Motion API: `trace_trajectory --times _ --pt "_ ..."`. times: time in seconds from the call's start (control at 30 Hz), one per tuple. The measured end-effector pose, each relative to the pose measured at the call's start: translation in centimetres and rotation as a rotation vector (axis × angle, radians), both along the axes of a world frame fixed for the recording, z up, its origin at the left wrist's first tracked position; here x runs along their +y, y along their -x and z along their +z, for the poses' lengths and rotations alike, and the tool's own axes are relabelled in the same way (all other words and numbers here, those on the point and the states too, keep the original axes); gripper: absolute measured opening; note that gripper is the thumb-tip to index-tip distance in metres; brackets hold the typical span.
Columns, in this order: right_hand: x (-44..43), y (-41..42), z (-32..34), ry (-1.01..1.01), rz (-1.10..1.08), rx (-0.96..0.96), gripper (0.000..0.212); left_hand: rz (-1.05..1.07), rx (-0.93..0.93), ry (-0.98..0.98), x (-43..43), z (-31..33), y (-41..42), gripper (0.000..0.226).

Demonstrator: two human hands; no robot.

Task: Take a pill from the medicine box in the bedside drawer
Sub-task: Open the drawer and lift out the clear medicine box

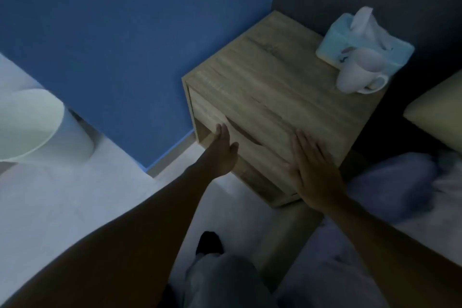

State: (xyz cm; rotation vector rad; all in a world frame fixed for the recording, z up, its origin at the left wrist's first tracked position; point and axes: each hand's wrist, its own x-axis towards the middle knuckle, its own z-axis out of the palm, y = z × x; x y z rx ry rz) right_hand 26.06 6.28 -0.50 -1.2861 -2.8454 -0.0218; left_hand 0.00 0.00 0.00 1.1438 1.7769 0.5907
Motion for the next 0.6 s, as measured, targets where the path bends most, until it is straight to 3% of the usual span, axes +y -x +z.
trace_trajectory --times 0.37,0.6 --pt "0.3 -0.1 -1.0 -0.089 0.003 0.044 0.066 0.344 -0.179 -0.193 4.7 -2.9 -3.8 0.12" --pt "0.3 0.1 -0.8 -0.07 -0.026 0.079 0.065 0.34 -0.193 -0.223 4.3 -3.6 -4.3 0.104"
